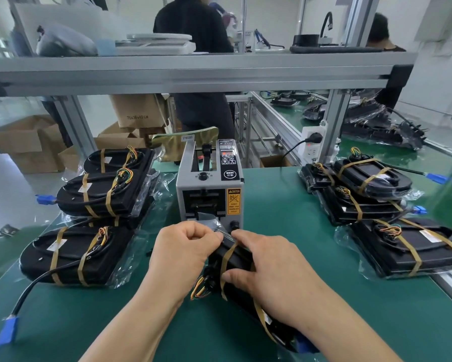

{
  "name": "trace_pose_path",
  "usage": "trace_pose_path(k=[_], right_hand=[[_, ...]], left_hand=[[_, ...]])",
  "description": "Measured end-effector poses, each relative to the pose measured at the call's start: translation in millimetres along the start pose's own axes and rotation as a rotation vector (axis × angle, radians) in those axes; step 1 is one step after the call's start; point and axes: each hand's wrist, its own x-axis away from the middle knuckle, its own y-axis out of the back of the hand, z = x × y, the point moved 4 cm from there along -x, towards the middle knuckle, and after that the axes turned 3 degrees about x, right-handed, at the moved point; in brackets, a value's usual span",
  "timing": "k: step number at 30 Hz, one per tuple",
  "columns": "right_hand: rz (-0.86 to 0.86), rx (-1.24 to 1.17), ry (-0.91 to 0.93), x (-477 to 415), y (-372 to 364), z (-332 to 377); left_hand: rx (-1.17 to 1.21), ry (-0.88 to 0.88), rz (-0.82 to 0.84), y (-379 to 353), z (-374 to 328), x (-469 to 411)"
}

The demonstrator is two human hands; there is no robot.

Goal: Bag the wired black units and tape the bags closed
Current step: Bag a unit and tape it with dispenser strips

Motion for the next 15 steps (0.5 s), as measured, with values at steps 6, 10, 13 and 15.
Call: trace_pose_path(k=[6,10,13,15], right_hand=[[-0.006,0.016,0.001,-0.9,-1.3,-0.4],[-0.008,0.023,0.001,-0.8,-1.8,0.9],[-0.001,0.009,0.003,1.0,-1.0,1.4],[0.007,-0.006,0.004,2.0,-0.5,2.4]], left_hand=[[-0.121,-0.043,-0.007,1.3,1.7,-0.1],[-0.16,-0.021,-0.024,2.6,4.8,-1.4],[-0.07,0.061,-0.001,-1.5,6.4,0.1],[-0.007,0.109,0.012,-4.1,9.5,1.2]])
